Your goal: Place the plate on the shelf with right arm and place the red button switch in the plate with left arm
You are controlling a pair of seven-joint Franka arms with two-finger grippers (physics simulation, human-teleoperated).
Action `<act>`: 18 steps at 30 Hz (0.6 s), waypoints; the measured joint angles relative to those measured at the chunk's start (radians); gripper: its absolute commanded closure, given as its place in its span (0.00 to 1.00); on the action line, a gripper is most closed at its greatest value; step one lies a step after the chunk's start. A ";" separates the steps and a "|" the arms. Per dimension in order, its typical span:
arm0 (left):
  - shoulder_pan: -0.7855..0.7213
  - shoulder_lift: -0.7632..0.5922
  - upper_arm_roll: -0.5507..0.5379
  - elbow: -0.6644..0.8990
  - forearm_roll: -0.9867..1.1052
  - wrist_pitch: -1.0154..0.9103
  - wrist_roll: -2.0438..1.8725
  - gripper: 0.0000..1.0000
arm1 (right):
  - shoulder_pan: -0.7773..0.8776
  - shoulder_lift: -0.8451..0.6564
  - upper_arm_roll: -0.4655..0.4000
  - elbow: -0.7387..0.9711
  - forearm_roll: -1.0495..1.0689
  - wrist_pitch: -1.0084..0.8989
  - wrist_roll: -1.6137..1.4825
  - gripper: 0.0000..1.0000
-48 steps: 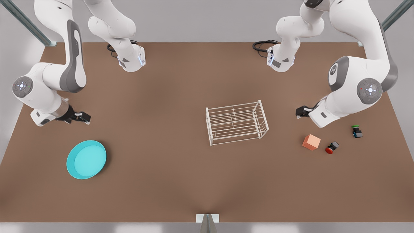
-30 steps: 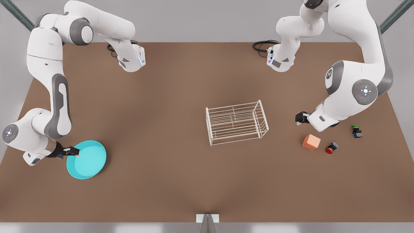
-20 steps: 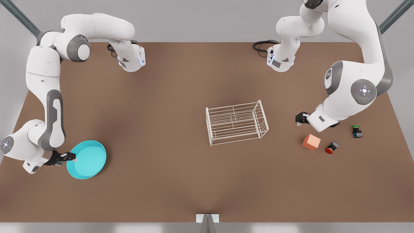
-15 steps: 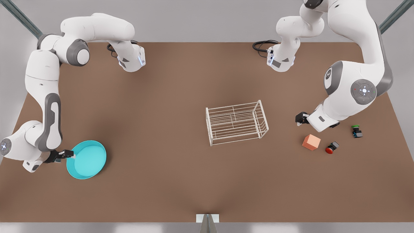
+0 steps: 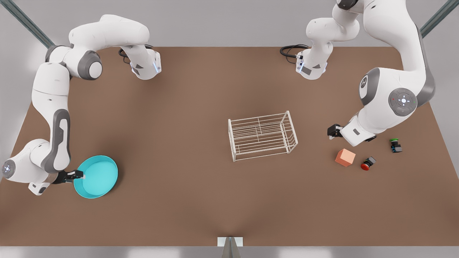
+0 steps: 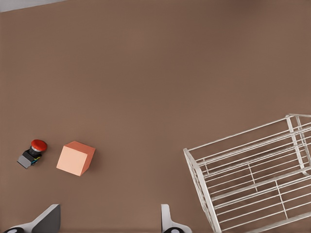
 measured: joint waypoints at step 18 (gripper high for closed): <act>0.001 -0.003 0.000 -0.007 0.000 -0.003 -0.002 0.00 | 0.000 -0.005 0.003 0.005 0.019 -0.065 0.053 0.71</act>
